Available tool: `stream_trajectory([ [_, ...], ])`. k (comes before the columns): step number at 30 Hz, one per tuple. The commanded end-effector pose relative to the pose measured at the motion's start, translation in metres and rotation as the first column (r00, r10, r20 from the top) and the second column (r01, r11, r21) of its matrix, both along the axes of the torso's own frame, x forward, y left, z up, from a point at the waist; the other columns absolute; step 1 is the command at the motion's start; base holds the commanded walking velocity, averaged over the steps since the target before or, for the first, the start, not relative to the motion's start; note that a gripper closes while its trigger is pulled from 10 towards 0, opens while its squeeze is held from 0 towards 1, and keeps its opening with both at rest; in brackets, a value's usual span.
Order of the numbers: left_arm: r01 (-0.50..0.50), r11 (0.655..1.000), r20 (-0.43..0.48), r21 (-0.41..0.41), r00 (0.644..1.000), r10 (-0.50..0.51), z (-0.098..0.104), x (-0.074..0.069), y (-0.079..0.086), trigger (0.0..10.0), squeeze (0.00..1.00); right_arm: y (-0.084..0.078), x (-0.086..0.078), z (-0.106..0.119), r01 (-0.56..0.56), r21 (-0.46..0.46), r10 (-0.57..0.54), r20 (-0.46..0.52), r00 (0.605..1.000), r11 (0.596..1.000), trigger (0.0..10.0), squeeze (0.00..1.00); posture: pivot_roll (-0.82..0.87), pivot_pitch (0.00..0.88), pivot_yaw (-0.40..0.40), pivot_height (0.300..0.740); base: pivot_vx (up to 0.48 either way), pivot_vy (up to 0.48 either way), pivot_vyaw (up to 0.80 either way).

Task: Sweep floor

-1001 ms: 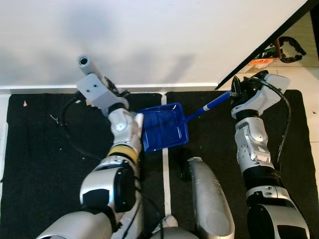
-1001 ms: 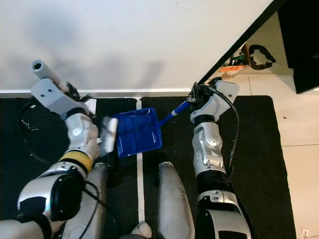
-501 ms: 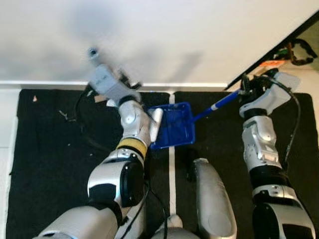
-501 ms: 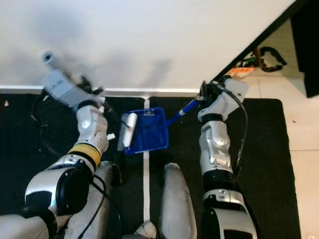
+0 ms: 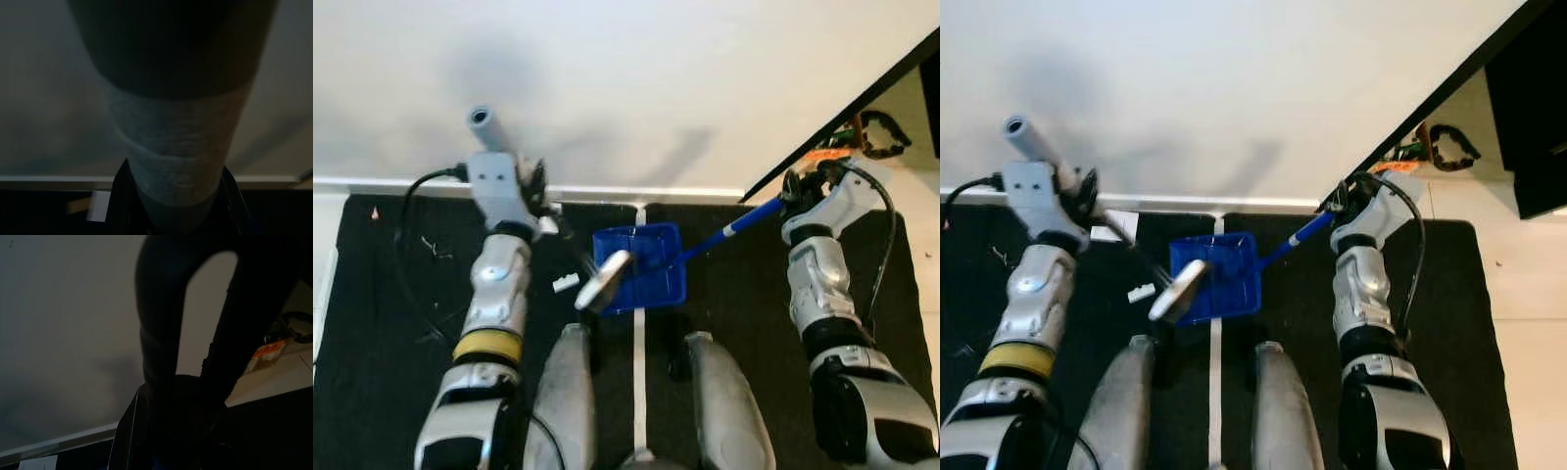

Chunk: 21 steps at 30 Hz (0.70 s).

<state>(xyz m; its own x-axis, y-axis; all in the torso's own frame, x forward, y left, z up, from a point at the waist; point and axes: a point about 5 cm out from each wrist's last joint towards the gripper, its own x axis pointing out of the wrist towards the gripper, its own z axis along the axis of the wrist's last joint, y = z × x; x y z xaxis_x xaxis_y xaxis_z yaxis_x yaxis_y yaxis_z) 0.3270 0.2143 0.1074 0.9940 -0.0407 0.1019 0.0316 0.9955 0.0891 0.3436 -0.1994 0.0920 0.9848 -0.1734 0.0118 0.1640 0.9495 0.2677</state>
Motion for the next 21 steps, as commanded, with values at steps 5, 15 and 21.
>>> stream_trajectory([
  [5,-0.037,0.947,-0.128,0.319,0.988,0.082,-0.038,-0.017,0.018,10.0,0.00,-0.001,-0.009,-0.018,0.023,0.000,-0.023,-0.051,0.998,1.000,10.0,0.00,0.08,0.185,-0.058,0.740,0.000,0.000,0.00],
  [15,-0.360,0.705,0.125,0.611,0.923,0.363,0.005,-0.017,0.089,10.0,0.00,-0.001,-0.015,-0.024,0.020,-0.016,-0.021,-0.038,0.999,1.000,10.0,0.00,0.07,0.183,-0.043,0.740,0.000,0.000,0.00],
  [21,-0.546,0.613,0.334,0.571,0.837,0.434,0.052,-0.013,0.117,10.0,0.00,0.000,-0.015,-0.024,0.015,-0.017,-0.016,-0.035,0.999,1.000,10.0,0.00,0.07,0.181,-0.042,0.740,0.000,0.000,0.00],
])
